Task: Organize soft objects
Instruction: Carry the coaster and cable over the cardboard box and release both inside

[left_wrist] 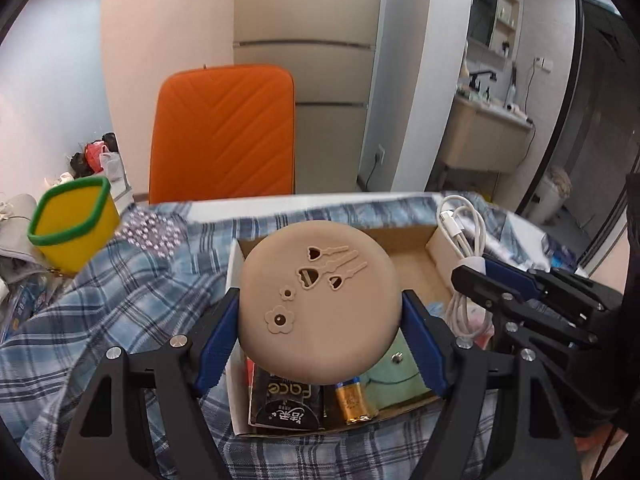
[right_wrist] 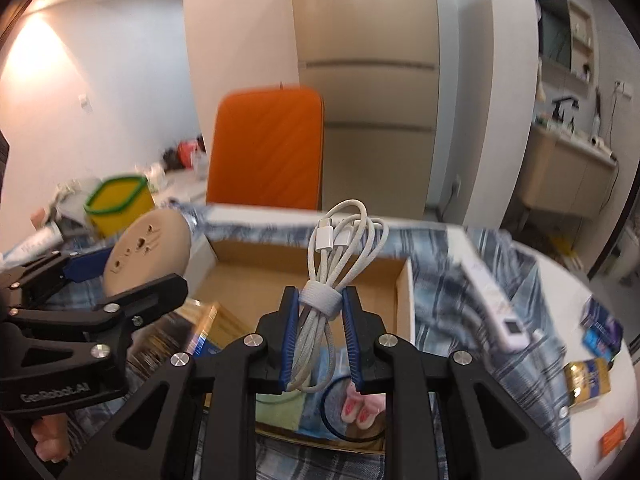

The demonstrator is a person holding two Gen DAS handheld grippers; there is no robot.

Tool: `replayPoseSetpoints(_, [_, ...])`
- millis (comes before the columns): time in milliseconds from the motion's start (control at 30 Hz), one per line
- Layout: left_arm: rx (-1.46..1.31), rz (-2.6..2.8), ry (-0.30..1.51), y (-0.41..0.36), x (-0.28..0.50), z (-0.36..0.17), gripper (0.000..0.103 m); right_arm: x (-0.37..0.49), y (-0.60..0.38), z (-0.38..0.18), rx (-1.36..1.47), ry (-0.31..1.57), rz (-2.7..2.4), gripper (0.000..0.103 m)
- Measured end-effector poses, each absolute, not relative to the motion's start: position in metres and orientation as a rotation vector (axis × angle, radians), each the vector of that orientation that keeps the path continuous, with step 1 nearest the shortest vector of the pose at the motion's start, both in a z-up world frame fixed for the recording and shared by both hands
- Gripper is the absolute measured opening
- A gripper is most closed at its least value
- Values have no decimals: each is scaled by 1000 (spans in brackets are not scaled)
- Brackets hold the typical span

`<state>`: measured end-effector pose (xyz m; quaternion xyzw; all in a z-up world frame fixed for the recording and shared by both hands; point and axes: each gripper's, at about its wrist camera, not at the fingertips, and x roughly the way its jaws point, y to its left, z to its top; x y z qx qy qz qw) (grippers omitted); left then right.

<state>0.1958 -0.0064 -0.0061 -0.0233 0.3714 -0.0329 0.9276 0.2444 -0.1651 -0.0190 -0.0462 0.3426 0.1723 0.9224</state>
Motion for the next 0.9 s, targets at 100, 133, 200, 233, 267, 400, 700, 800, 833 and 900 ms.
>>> replayPoseSetpoints(100, [-33, -63, 787, -9, 198, -15, 76, 250, -166, -37, -74, 759, 376, 23])
replayPoseSetpoints(133, [-35, -66, 798, -11, 199, -16, 76, 254, -167, -42, -68, 774, 376, 23])
replayPoseSetpoints(200, [-37, -67, 811, -12, 200, -18, 76, 257, -165, -49, -82, 787, 359, 23])
replayPoseSetpoints(233, [-36, -67, 810, -10, 202, -19, 76, 259, -166, -53, -85, 792, 357, 23])
replayPoseSetpoints(267, [-36, -67, 808, -8, 203, -19, 76, 259, -166, -55, -85, 797, 358, 23])
replayPoseSetpoints(400, [-48, -86, 775, -5, 199, -15, 80, 258, -163, -55, -103, 784, 354, 23])
replayPoseSetpoints(700, [-59, -87, 655, -2, 188, 1, 99, 258, -172, -52, -102, 774, 313, 35])
replayPoseSetpoints(800, [-48, -82, 582, -3, 179, 10, 102, 255, -177, -45, -94, 729, 287, 64])
replayPoseSetpoints(833, [-44, -83, 564, -4, 177, 13, 102, 253, -178, -42, -99, 710, 276, 64])
replayPoseSetpoints(900, [-42, -94, 509, -4, 168, 21, 102, 251, -179, -38, -98, 697, 278, 64])
